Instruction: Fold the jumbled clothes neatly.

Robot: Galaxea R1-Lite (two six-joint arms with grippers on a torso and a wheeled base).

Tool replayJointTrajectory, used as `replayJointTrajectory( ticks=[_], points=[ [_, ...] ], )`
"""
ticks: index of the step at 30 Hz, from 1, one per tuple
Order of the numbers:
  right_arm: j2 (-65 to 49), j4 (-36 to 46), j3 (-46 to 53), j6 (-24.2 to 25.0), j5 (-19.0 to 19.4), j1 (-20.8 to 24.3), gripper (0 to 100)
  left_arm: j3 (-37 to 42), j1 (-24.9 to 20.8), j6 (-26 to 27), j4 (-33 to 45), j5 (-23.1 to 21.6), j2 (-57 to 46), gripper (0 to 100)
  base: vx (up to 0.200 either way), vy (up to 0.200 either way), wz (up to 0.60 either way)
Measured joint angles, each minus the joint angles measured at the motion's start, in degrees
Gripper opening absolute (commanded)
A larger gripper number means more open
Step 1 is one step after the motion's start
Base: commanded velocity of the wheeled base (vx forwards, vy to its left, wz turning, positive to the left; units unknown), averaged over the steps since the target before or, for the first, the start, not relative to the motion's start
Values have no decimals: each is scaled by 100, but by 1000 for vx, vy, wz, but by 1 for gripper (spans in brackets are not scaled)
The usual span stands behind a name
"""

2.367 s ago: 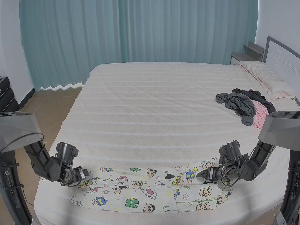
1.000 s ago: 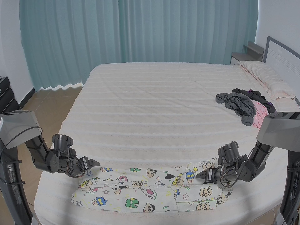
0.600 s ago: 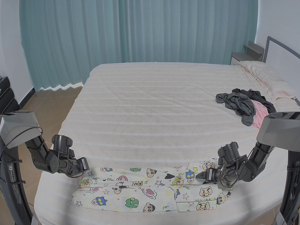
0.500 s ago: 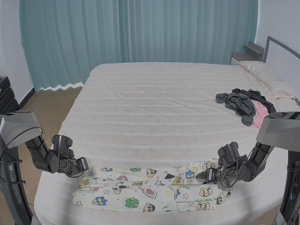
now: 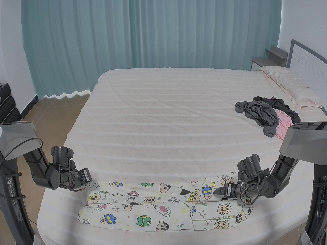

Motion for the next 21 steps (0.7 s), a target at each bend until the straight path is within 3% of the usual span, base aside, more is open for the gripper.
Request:
replayJointTrajectory(
  ticks=[5, 10, 21],
  points=[
    [0, 2, -6, 7, -6, 0, 100, 28, 129, -5, -44, 166, -39, 0, 0, 0, 0],
    [-11, 2, -22, 18, -13, -2, 100, 179, 228, 2, -52, 51, -110, 0, 0, 0, 0],
    [-328, 5, -39, 20, -33, -67, 100, 1042, 549, -7, -845, -1268, -332, 0, 0, 0, 0]
  ],
)
